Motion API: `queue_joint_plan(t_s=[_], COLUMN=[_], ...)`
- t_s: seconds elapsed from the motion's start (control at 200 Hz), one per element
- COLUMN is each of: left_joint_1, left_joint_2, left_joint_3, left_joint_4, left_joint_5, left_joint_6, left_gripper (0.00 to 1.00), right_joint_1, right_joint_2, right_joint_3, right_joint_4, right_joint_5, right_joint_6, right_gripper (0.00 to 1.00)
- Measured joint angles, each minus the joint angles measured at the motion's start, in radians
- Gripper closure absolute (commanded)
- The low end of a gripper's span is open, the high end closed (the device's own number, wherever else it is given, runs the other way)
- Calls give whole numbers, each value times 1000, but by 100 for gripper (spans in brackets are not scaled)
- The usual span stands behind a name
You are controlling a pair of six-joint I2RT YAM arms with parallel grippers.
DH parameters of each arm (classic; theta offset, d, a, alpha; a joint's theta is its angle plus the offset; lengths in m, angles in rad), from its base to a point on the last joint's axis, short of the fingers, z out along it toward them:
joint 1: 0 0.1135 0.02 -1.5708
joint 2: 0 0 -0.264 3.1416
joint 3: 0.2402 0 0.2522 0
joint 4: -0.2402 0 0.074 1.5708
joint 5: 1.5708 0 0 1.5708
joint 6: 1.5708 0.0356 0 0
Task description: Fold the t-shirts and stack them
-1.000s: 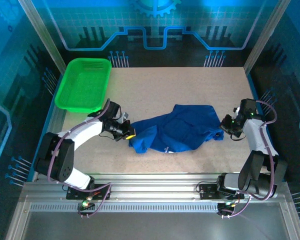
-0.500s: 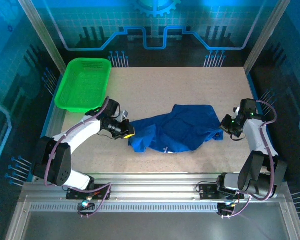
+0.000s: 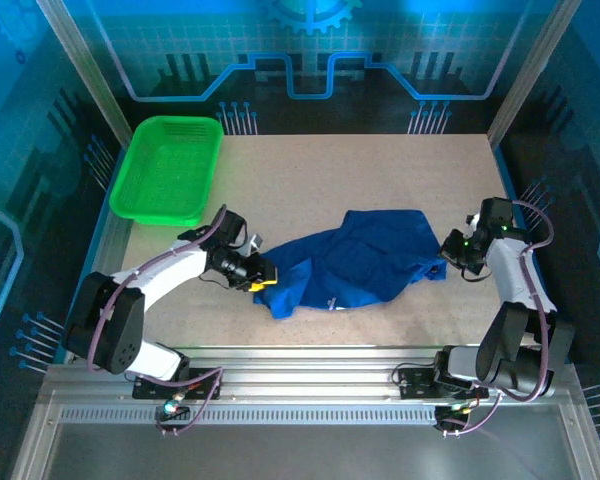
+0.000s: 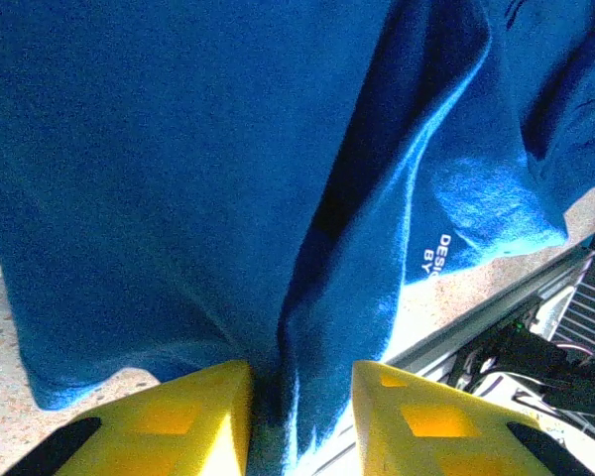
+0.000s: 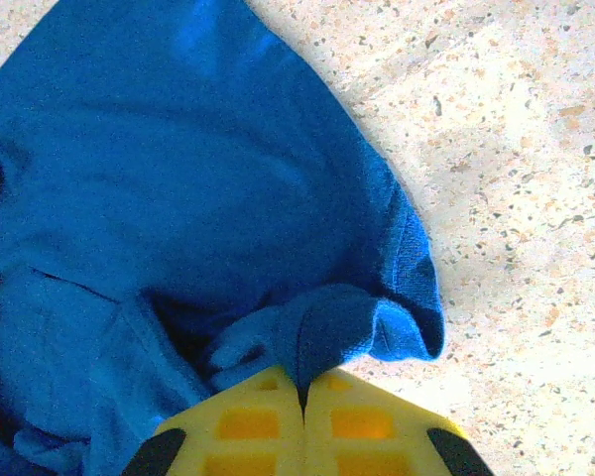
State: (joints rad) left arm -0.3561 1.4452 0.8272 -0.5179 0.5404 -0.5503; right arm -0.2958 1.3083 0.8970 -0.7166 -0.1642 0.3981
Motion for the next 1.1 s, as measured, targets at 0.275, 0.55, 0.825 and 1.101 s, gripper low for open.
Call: queue_joint_plan(t_s=[0.275, 0.55, 0.825, 1.101], left_joint_1=[-18, -33, -35, -34], left_joint_2=[-50, -64, -32, -41], left_joint_3=[0, -13, -15, 87], left_joint_4=[-9, -25, -37, -110], left_joint_5=[32, 41, 14, -108], left_joint_6=[0, -2, 5, 7], left_gripper=[60, 70, 100, 100], right_joint_1=[0, 0, 0, 0], right_joint_2=[0, 0, 0, -63], right_joint_3=[0, 0, 0, 7], right_joint_4=[-1, -1, -1, -1], right_joint_5=[0, 0, 0, -31], right_joint_6=[0, 0, 0, 1], right_gripper=[97, 97, 98, 99])
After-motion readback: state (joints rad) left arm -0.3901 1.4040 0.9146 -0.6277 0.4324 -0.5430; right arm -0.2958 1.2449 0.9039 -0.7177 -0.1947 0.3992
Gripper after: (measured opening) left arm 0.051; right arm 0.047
